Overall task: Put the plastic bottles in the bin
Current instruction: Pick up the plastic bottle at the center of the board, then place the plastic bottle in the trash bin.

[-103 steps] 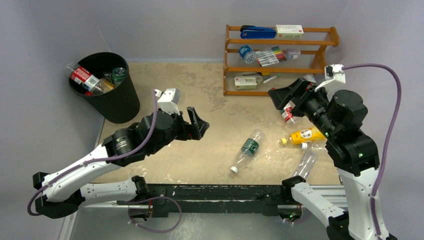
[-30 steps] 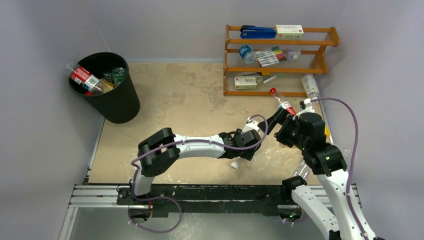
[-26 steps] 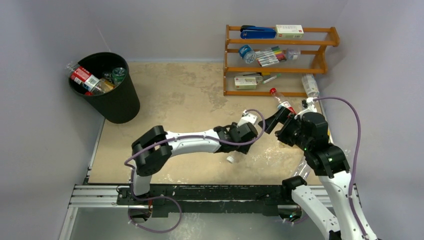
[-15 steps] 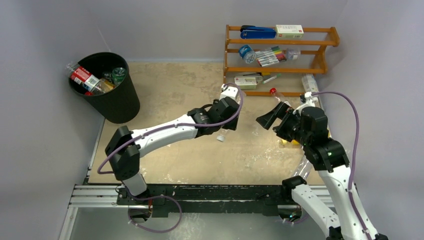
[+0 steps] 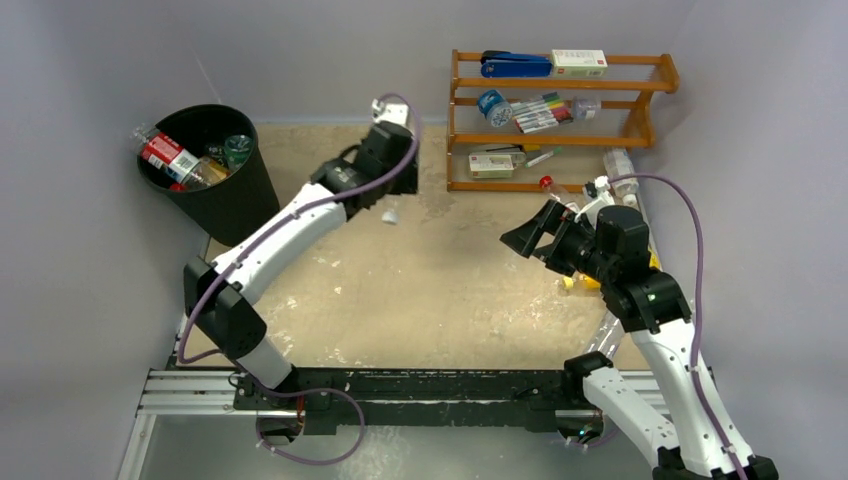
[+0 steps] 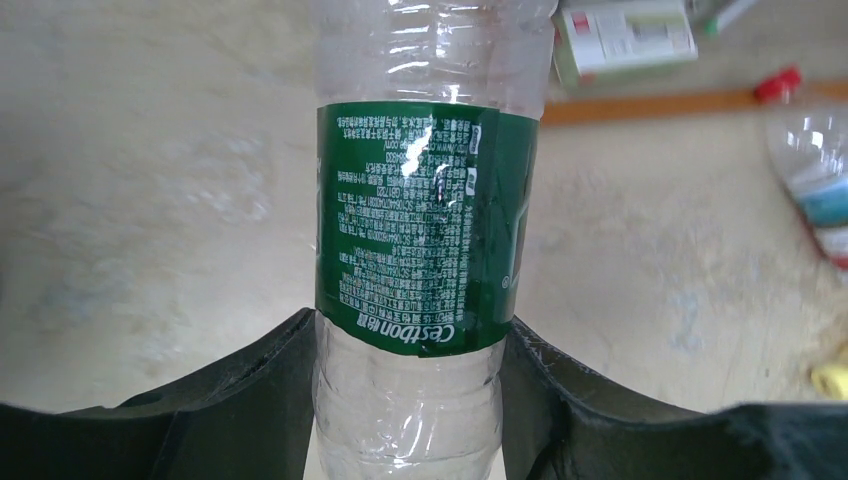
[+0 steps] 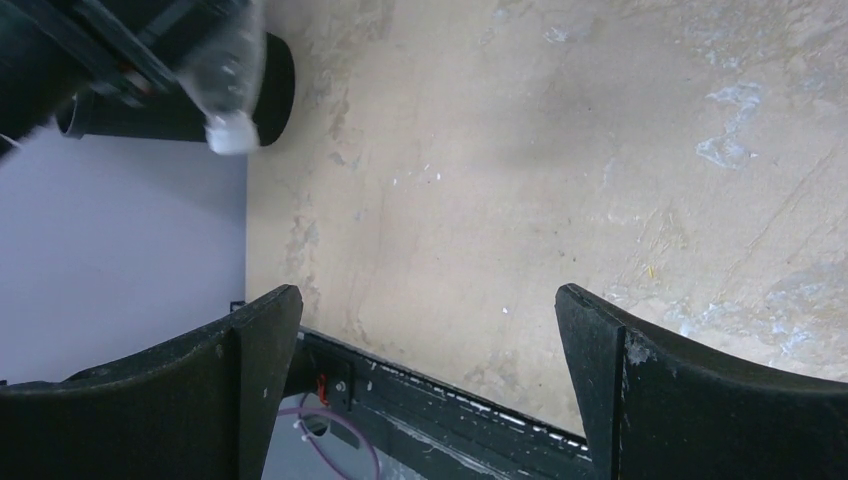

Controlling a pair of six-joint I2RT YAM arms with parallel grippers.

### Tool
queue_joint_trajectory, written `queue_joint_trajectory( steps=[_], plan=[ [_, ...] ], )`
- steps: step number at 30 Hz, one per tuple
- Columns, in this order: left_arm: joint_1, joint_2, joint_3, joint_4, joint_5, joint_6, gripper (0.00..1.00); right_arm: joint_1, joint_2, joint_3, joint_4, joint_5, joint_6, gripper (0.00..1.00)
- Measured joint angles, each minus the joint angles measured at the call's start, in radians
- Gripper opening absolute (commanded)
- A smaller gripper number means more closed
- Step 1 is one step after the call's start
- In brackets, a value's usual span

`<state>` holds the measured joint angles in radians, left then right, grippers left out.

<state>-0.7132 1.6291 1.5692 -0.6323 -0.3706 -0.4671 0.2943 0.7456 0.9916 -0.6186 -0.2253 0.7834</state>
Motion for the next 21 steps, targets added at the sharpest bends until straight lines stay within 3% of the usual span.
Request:
queue_joint_trajectory(
  steps=[6, 16, 21],
  plan=[
    [0.198, -0.039, 0.168, -0.073, 0.022, 0.061, 0.55, 0.000, -0.007, -0.018, 0.003, -0.029, -0.002, 1.00],
    [0.665, -0.021, 0.420, -0.184, 0.125, 0.078, 0.56, 0.000, -0.052, -0.072, 0.003, -0.061, -0.001, 1.00],
    [0.811, 0.008, 0.524, -0.207, 0.164, 0.077, 0.56, 0.000, -0.052, -0.080, 0.004, -0.069, -0.001, 1.00]
  ],
)
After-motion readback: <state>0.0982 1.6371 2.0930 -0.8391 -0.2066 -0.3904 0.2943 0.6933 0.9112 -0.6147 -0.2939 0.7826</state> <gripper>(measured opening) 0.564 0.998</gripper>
